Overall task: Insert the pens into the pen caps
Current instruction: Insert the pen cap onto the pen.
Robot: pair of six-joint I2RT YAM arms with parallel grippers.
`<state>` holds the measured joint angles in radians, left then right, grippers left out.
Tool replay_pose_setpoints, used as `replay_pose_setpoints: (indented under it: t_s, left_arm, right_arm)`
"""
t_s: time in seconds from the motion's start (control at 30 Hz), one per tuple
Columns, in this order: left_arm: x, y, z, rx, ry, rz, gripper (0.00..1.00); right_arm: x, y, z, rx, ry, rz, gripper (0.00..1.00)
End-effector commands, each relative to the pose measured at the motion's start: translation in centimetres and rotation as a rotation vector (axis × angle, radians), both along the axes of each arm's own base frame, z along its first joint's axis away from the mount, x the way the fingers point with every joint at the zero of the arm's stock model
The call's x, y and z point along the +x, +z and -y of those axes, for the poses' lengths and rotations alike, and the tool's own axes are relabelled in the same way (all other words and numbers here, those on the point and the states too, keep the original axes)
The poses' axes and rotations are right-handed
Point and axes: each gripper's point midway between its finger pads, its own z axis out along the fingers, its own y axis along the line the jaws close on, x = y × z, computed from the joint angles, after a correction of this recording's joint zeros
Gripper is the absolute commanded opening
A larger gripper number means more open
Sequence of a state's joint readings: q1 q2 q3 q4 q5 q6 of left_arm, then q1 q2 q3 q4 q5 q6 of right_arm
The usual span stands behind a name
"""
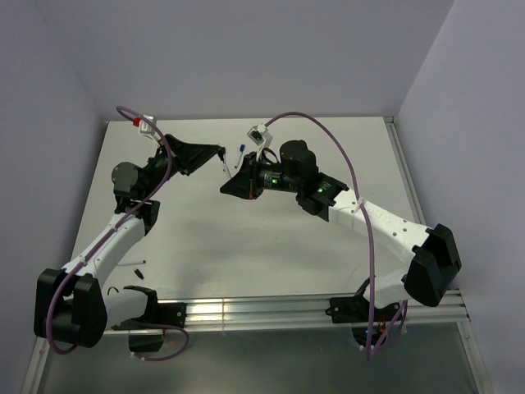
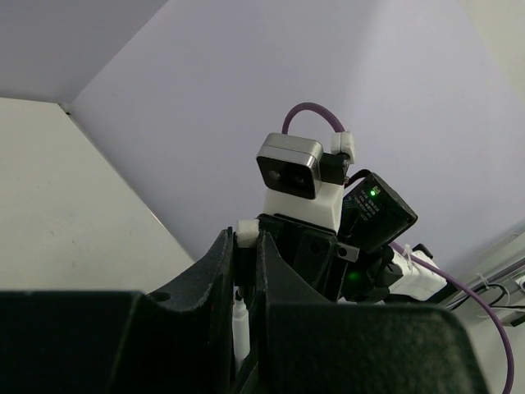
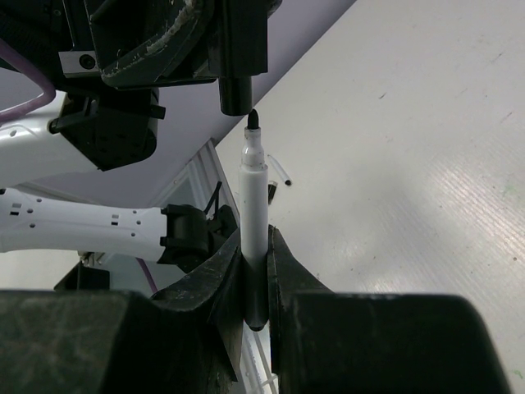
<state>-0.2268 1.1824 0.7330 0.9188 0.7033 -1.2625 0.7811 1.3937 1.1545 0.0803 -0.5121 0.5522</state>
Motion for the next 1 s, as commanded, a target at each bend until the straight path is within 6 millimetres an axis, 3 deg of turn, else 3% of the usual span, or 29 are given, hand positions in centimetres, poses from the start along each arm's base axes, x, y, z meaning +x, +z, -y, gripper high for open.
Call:
replay_pose_setpoints:
  t_s: [0.0, 0.5, 0.97]
  left_arm:
    - [-0.72, 0.92, 0.14, 0.015, -0.007, 0.069, 0.0]
    - [-0.36, 0.65, 0.18, 0.021, -0.002, 0.058, 0.0]
    - [-1.33, 0.93, 0.71, 0.023, -0.045, 0.082, 0.0]
  right_arm:
    - [-0.67, 3.94, 0.24, 0.065, 0.01, 0.09, 0.0]
    - [-0.8, 4.03, 0.35, 0.065, 0.015, 0.091, 0.0]
    - [-0.23, 4.03, 0.73, 0.049, -0.024, 0.11, 0.0]
